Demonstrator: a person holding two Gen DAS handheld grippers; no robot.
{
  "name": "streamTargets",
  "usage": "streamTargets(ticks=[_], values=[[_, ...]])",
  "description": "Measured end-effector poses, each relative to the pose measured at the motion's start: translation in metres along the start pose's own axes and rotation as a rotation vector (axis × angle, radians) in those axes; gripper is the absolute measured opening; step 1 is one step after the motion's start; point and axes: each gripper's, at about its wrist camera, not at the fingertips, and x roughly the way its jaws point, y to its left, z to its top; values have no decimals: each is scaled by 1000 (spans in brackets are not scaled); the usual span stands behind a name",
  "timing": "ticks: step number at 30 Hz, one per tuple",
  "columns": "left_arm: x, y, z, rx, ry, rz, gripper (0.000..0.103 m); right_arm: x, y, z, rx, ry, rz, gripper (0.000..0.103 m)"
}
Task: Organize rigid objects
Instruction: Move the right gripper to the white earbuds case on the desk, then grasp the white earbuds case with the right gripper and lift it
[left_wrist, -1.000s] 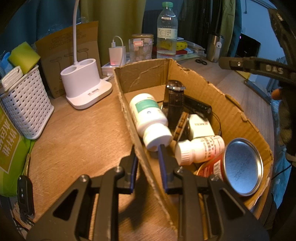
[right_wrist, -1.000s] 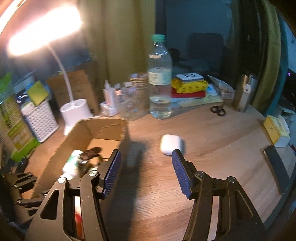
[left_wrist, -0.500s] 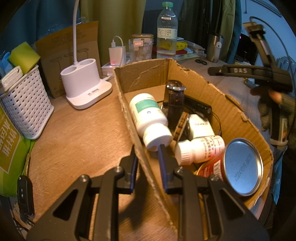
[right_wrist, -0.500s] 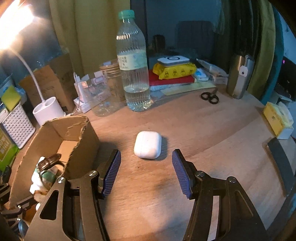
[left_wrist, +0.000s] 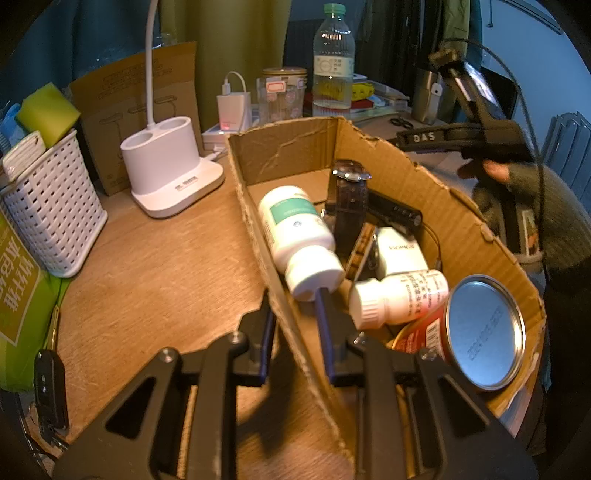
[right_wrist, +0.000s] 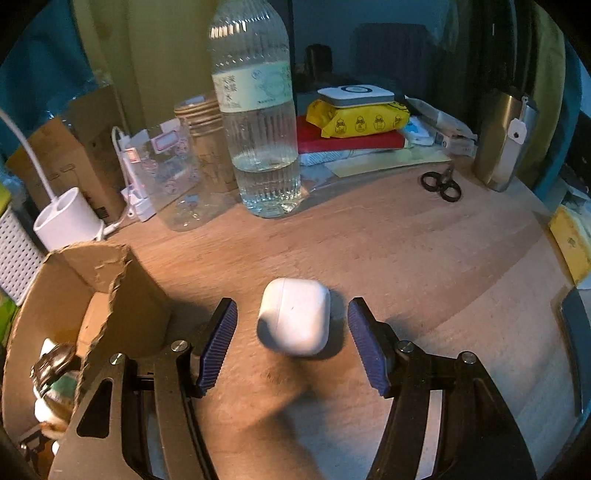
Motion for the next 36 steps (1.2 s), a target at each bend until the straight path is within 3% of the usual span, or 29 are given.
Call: streamTargets(ticks=[17, 20, 22, 36], values=[[0, 0, 0, 0, 0, 0, 23, 30, 5, 1, -13, 48, -44, 66], [0, 0, 0, 0, 0, 0, 23, 32, 8, 0, -23, 54, -47, 61], [0, 0, 0, 0, 0, 0, 23, 31, 9, 0, -28, 50, -45, 51], [0, 0, 0, -1, 0, 0, 22, 16, 13, 0, -30, 12, -32, 51]])
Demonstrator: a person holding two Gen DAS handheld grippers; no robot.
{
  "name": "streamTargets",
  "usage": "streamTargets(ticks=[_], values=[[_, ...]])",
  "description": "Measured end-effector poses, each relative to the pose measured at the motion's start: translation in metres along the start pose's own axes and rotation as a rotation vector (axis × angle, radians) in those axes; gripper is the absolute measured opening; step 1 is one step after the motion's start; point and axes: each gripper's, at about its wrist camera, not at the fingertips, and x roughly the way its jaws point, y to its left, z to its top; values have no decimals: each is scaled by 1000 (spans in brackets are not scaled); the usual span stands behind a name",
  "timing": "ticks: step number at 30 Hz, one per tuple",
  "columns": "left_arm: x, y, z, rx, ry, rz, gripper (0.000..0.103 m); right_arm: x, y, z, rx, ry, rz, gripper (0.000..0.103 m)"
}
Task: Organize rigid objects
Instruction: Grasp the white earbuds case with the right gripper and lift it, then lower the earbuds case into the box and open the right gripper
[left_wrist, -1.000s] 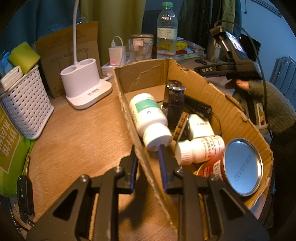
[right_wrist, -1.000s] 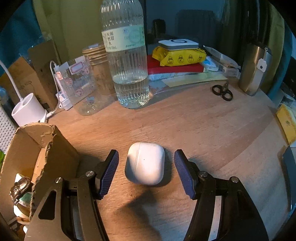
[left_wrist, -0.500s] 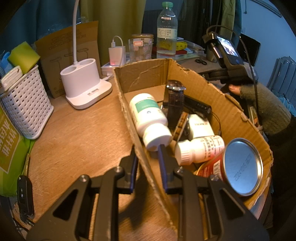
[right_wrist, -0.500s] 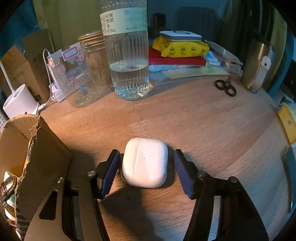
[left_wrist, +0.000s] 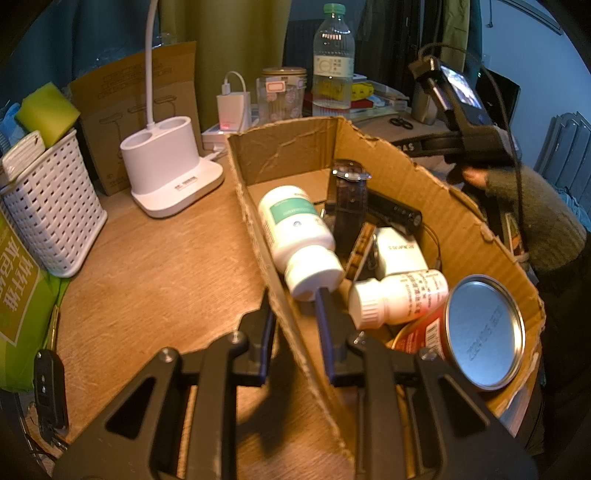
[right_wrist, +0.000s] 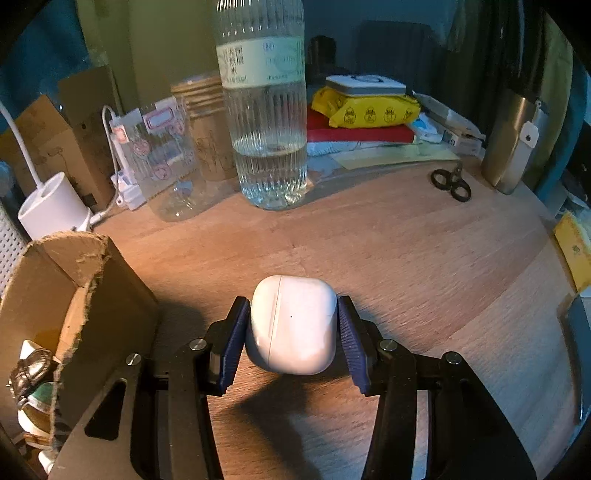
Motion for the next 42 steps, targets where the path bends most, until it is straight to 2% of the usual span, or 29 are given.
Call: streamTargets(ticks=[21, 25, 33, 42], values=[[0, 0, 0, 0, 0, 0, 22, -73, 36, 14, -65, -144, 103, 51], [0, 0, 0, 0, 0, 0, 22, -84, 47, 16, -100, -180, 167, 51], [0, 0, 0, 0, 0, 0, 22, -85, 71, 18, -164, -167, 213, 51], [0, 0, 0, -1, 1, 0, 22, -71, 94, 17, -258, -102, 245, 51]])
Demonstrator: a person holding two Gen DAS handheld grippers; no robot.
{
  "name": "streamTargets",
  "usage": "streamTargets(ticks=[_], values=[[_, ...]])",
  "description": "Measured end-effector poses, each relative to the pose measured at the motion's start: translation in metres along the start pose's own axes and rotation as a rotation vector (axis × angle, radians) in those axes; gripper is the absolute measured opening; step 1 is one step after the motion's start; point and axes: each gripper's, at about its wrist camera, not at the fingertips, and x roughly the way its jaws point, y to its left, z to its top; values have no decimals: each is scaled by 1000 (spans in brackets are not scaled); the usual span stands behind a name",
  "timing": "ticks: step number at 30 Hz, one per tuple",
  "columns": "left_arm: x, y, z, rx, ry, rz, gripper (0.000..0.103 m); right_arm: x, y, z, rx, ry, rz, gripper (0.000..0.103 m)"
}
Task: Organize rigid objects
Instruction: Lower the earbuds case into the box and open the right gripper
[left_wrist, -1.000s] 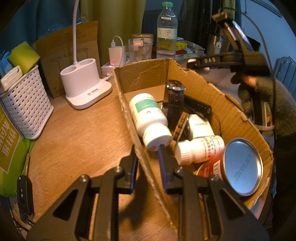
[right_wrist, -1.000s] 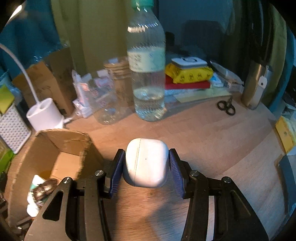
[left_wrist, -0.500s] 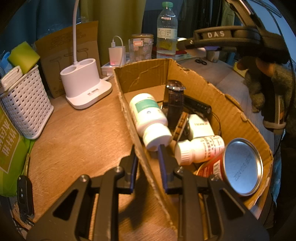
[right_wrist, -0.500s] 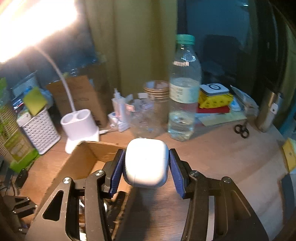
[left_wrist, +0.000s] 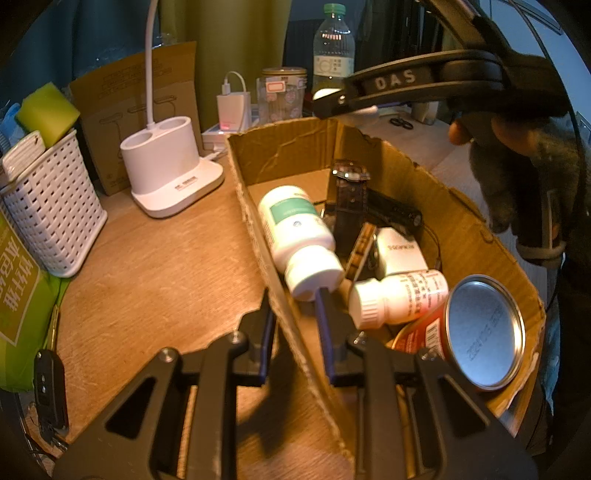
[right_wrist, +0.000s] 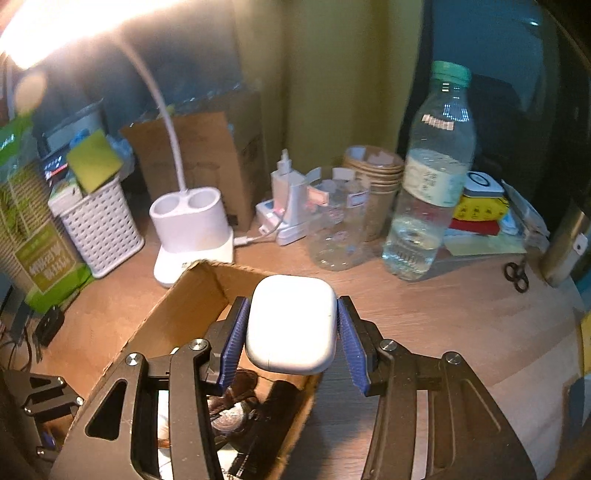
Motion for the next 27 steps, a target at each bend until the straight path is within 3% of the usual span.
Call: streamTargets(ticks=[14, 27], values=[[0, 0, 0, 0, 0, 0, 23, 28, 42, 8, -153, 136, 41, 51], [1, 0, 0, -2, 1, -1, 23, 33, 36, 6, -119, 171, 50, 51]])
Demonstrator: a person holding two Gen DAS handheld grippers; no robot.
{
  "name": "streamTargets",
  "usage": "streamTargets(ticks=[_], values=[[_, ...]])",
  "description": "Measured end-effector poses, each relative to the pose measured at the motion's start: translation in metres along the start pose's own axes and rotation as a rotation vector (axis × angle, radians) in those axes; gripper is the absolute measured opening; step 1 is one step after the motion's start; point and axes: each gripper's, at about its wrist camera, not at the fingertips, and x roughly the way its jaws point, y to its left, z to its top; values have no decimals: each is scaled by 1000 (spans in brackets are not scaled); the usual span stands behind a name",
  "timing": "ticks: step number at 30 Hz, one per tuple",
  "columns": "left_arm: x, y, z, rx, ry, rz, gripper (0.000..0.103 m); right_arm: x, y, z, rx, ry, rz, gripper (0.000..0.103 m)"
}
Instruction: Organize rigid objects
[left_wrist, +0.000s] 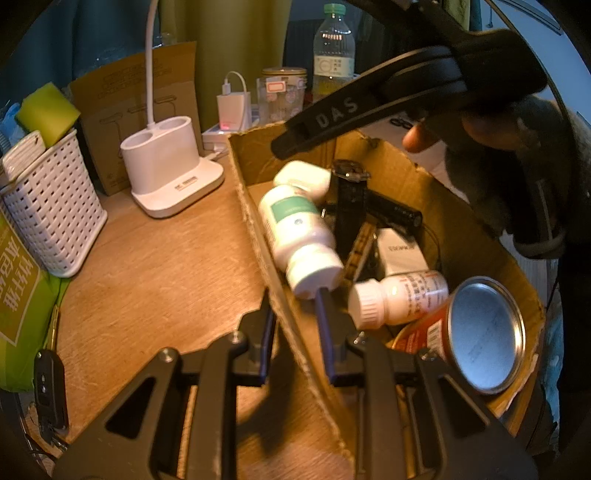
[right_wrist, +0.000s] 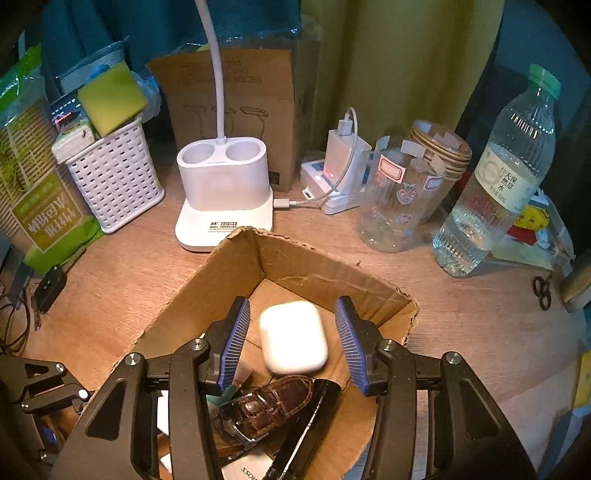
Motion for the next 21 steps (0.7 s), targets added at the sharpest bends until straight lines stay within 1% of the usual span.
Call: streamTargets(ticks=[6, 9, 21], values=[[0, 0, 0, 0, 0, 0, 23, -6, -1, -4, 12, -18, -6, 51], [0, 0, 0, 0, 0, -1, 22, -13, -3, -9, 25, -34, -26, 51], [-1, -3, -1, 2, 0, 8, 22, -58, -12, -46, 60, -119, -98, 51]])
